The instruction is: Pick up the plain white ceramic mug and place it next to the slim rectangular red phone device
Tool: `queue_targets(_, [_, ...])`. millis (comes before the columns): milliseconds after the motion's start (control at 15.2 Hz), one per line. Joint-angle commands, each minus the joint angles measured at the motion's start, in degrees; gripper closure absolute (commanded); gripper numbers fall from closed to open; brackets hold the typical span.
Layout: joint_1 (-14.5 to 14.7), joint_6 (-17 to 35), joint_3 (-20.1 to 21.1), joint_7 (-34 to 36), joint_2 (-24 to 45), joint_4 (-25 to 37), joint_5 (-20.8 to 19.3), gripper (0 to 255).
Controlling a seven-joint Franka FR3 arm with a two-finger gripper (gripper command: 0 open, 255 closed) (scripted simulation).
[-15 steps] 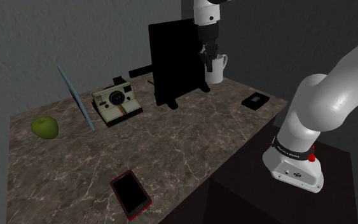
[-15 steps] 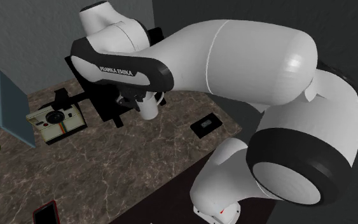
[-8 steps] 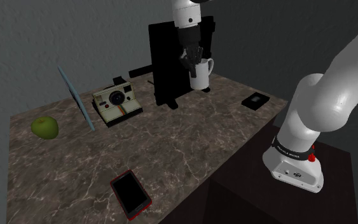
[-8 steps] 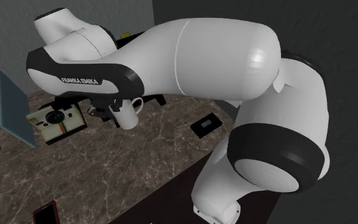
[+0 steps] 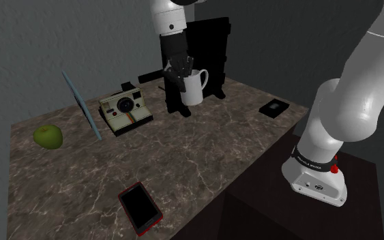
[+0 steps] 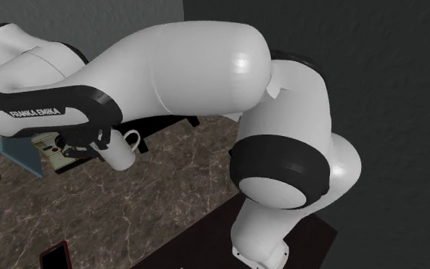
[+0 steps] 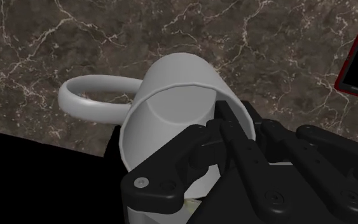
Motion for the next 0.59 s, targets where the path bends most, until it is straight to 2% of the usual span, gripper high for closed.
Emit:
queue_targets(0, [1.0, -0.4, 1.3, 2.5, 3.0, 3.5, -0.1, 255])
queue_targets(528, [6.0, -3.4, 5.7, 12.5, 17.7, 21.2, -2.7, 255])
